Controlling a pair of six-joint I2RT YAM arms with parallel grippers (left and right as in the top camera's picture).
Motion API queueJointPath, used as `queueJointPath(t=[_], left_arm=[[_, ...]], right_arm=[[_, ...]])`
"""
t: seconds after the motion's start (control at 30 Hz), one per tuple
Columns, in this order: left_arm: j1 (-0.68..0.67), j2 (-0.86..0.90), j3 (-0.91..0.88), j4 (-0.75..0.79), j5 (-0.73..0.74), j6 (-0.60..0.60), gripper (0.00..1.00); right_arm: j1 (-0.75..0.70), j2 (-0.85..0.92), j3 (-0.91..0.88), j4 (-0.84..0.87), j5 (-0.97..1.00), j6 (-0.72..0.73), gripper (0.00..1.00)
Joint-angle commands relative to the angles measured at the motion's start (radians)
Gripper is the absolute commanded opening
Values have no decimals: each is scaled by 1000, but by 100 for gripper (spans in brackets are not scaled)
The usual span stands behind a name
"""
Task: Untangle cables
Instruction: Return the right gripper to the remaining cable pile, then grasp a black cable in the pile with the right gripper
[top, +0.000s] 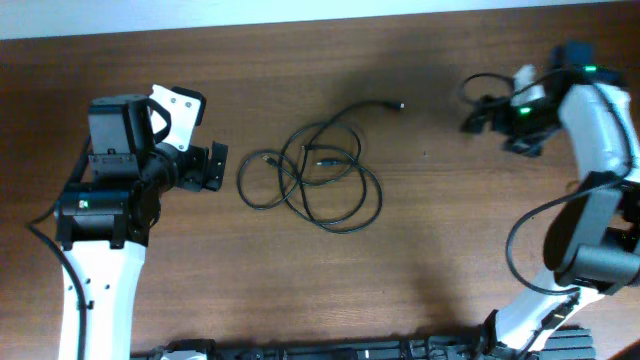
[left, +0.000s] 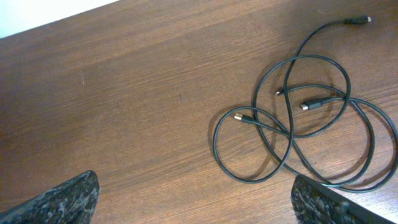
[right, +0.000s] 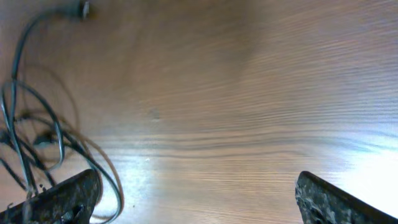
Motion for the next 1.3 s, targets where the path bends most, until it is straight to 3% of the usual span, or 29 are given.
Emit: queueJointPath(t=[0.0,0.33,0.47,0.87,1.27], left_arm=[[5,3,6,1,11,16,99],[5,3,6,1,11,16,99],[5,3,6,1,11,16,99],[5,3,6,1,11,16,99],[5,3,6,1,11,16,99]], right_arm=[[136,-5,-53,46,-13,60,99],[532,-5,-60,247,68,241,99],[614,1,-60,306,93,248,99],[786,177,-63,448,93,269,100],[839,208,-63,492,98,269,91]])
